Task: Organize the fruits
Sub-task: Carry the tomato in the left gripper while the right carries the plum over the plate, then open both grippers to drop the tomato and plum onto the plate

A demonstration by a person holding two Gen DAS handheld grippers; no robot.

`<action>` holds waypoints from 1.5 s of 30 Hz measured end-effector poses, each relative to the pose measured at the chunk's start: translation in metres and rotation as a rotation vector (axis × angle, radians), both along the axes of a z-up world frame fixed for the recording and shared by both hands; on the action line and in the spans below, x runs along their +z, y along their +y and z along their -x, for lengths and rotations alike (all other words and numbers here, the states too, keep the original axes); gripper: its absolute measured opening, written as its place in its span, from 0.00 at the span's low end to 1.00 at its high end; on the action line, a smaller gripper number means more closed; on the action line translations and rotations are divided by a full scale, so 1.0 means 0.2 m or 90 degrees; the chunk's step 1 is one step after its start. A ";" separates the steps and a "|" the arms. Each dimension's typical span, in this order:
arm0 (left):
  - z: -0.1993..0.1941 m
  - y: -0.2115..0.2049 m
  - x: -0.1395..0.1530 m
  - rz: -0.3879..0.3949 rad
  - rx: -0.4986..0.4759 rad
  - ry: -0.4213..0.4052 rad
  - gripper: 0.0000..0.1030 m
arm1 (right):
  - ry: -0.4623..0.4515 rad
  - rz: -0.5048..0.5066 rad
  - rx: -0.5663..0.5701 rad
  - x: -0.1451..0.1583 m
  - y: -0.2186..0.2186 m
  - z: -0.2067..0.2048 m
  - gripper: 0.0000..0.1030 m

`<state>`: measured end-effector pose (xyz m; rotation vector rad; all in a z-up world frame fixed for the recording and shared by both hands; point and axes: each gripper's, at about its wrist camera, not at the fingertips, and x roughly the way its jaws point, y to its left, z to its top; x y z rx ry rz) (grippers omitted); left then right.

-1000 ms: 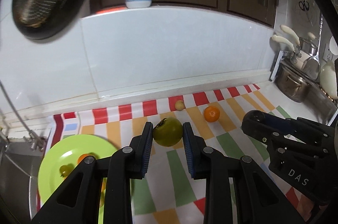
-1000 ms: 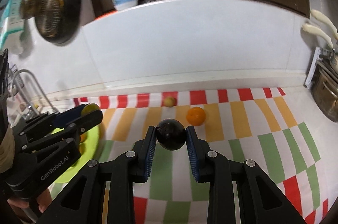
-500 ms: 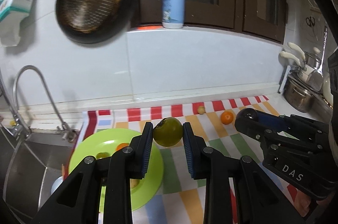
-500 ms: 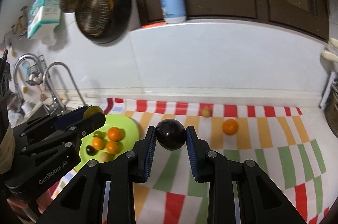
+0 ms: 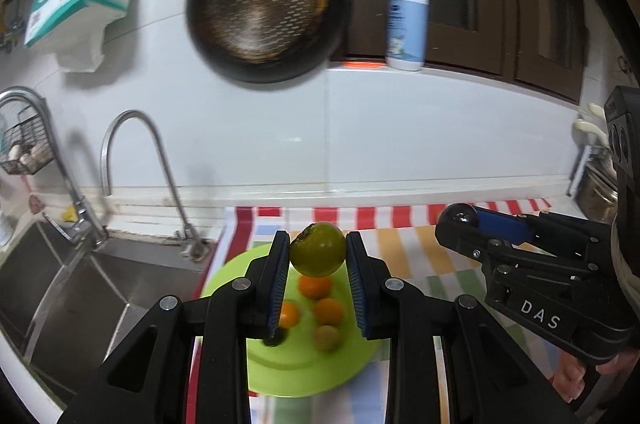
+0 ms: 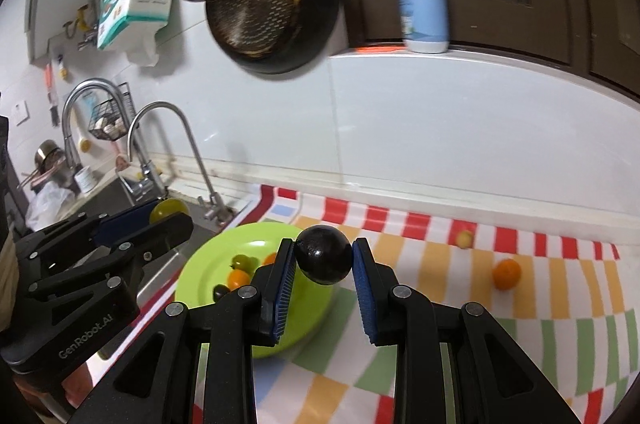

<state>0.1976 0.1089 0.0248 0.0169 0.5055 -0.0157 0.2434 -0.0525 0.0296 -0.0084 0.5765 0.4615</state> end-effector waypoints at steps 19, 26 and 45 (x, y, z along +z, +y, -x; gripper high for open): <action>-0.21 0.30 -0.35 0.010 0.075 0.097 0.28 | 0.097 0.055 0.059 -0.34 0.34 -0.32 0.29; -0.32 0.36 -0.52 0.008 0.081 0.144 0.28 | 0.125 0.072 0.066 -0.47 0.39 -0.38 0.29; -0.28 0.29 -0.49 0.009 0.071 0.134 0.58 | 0.102 0.052 0.041 -0.44 0.32 -0.33 0.40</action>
